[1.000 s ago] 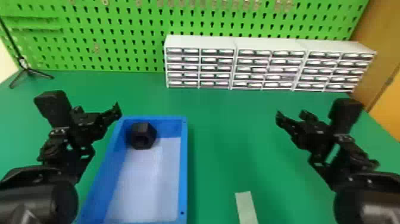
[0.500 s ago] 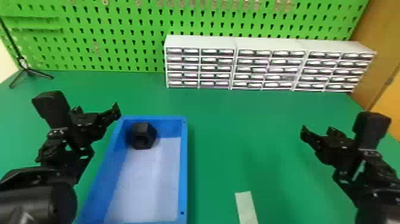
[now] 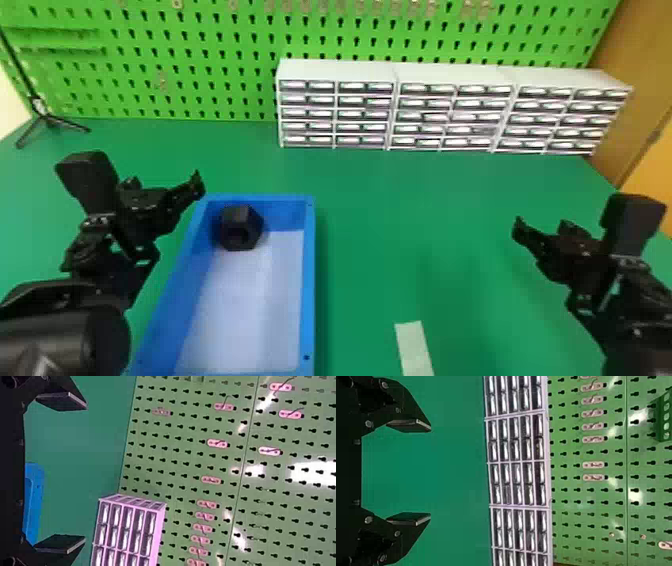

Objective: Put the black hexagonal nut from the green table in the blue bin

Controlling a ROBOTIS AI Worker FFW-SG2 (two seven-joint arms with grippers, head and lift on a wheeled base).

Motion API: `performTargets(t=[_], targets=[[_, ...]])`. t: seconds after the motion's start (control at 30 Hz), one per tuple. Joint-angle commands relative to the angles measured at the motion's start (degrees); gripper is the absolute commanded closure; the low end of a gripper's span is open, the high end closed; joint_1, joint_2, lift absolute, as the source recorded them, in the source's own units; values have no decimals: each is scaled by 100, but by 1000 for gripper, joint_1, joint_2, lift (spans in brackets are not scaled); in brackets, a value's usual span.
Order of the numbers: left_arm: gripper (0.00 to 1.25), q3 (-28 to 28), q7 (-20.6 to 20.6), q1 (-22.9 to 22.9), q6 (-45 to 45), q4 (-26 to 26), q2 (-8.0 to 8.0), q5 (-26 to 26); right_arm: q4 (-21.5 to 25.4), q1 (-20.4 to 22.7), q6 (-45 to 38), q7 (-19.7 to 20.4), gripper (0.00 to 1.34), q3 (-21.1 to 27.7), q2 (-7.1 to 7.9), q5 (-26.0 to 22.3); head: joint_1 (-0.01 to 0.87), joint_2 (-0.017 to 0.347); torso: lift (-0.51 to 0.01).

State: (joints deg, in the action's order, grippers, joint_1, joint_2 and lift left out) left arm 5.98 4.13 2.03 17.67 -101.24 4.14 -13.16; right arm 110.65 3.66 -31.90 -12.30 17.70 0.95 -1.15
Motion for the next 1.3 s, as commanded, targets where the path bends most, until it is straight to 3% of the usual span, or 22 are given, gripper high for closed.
performTargets(t=[0.0,1.27], targets=[[102,-45,0,26,0,-1,-1,-2,1,-32,9,0,473,-12,37,-52,692,8,-97],[102,-98,9,79,0,-45,-1,-2,1,-173,-53,0,475,-249,46,-79,692,8,-97]])
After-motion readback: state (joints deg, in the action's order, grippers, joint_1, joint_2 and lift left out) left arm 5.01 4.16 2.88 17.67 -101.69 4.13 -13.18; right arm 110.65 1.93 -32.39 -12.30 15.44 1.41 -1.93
